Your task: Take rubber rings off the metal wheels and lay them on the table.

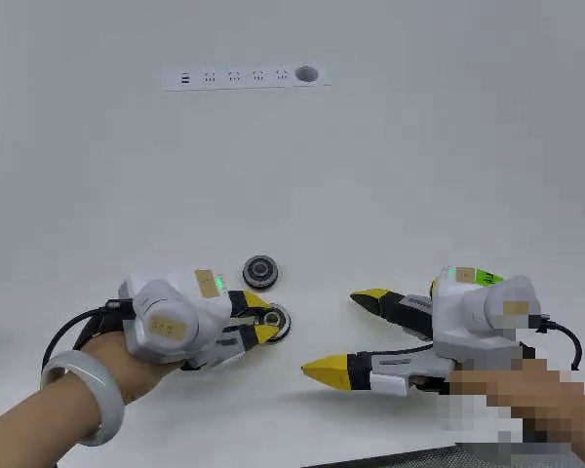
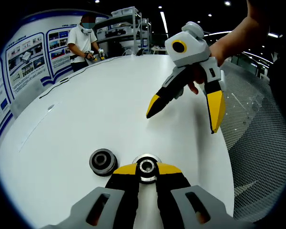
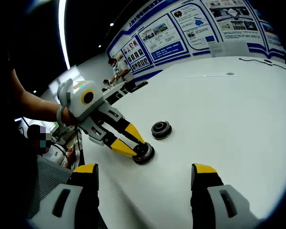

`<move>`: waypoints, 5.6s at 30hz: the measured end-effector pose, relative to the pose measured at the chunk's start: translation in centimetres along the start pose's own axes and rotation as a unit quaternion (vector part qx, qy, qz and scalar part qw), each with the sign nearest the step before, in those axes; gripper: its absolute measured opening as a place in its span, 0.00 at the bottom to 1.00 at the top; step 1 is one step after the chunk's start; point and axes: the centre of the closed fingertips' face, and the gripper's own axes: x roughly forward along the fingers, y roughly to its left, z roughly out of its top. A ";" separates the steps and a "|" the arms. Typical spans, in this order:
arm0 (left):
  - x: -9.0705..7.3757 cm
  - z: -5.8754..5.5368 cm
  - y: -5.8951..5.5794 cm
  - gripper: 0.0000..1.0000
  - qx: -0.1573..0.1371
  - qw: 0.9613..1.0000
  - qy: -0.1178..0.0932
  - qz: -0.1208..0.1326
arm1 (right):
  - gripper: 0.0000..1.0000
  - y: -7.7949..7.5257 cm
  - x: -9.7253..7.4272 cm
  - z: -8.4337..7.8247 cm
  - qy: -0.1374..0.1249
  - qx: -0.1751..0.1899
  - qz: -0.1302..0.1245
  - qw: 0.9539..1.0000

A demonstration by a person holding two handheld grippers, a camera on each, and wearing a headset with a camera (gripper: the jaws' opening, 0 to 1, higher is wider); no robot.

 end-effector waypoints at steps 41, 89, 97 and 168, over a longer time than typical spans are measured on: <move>0.0 0.0 0.0 0.13 -0.007 1.000 -0.004 0.002 | 0.58 1.0 3.6 1.8 -0.010 0.112 0.046 0.993; -0.1 0.0 0.0 0.13 -0.011 1.000 -0.010 0.003 | 0.46 1.8 4.7 1.1 0.014 0.202 0.084 0.976; -0.1 0.0 0.0 0.13 -0.013 1.000 -0.011 0.003 | 0.44 2.1 4.4 0.9 0.014 0.212 0.093 0.973; -0.2 0.0 0.0 0.12 -0.025 1.000 -0.015 0.006 | 0.51 2.5 4.8 0.7 0.031 0.210 0.101 0.972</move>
